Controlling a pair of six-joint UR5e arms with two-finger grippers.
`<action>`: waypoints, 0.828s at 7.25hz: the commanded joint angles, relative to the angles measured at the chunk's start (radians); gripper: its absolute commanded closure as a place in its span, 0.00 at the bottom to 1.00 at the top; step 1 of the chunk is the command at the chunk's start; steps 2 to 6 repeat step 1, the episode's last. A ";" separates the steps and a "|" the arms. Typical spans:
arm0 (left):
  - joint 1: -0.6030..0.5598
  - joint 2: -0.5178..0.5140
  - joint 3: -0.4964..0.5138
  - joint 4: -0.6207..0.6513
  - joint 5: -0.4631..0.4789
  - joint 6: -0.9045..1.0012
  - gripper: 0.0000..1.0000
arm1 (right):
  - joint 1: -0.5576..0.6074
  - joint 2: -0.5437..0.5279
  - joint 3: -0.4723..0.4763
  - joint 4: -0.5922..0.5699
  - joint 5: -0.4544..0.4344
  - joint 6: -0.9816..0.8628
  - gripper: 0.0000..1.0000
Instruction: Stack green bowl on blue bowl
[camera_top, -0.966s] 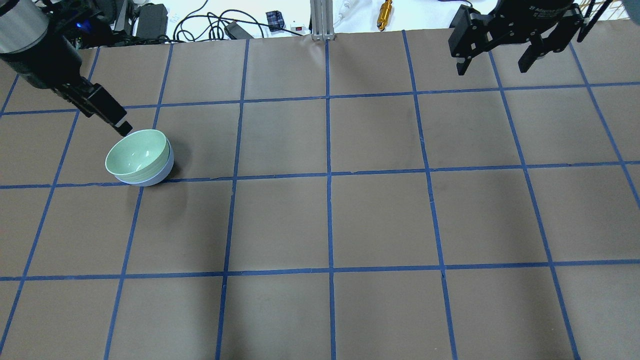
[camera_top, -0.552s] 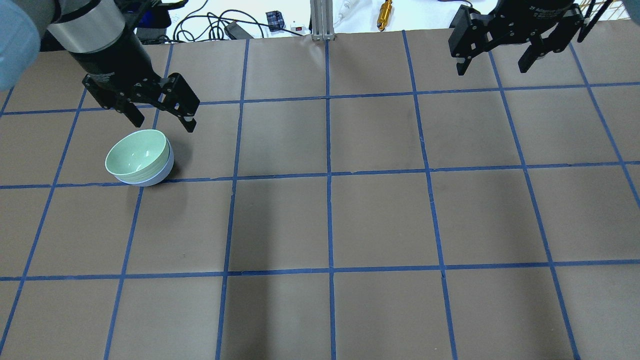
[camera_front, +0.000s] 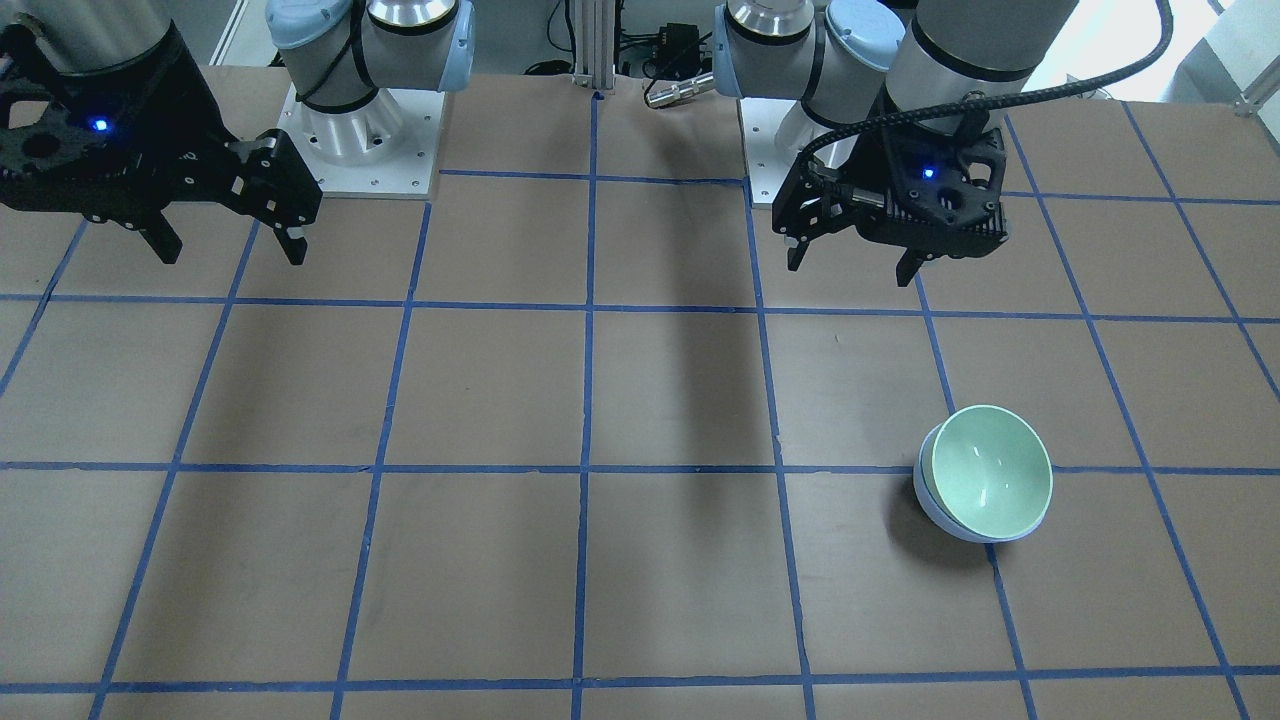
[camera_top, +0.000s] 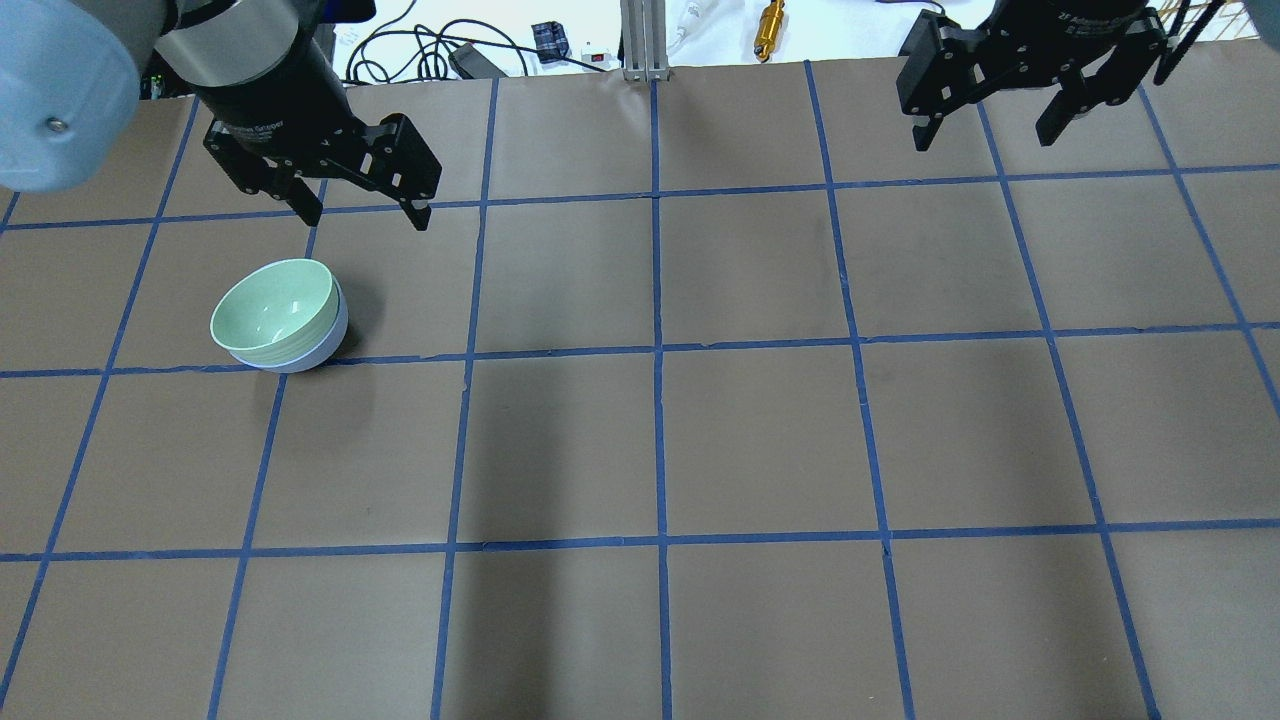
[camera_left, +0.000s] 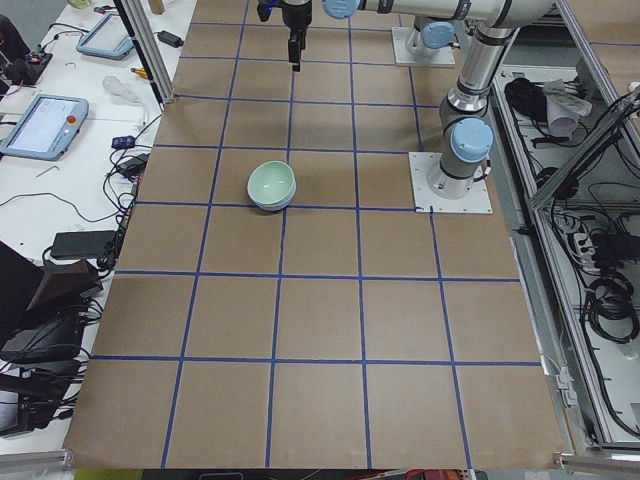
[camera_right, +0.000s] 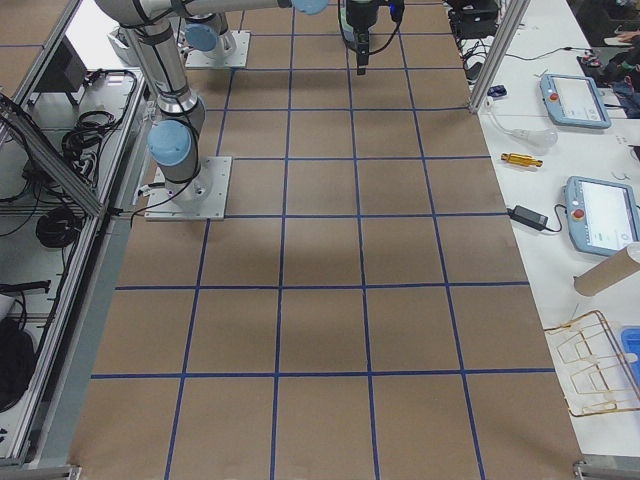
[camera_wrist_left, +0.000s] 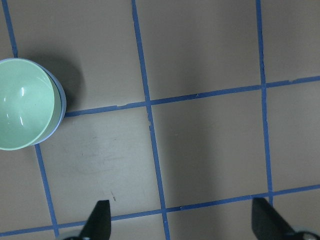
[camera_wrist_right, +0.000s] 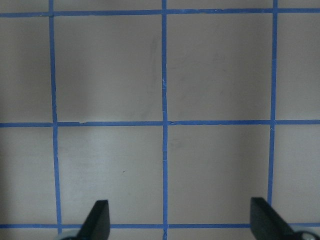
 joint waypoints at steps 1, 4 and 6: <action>0.011 -0.002 -0.003 0.053 0.004 0.004 0.00 | 0.000 0.001 0.000 0.000 0.000 0.001 0.00; 0.011 -0.002 -0.003 0.053 0.004 0.004 0.00 | 0.000 0.001 0.000 0.000 0.000 0.001 0.00; 0.011 -0.002 -0.003 0.053 0.004 0.004 0.00 | 0.000 0.001 0.000 0.000 0.000 0.001 0.00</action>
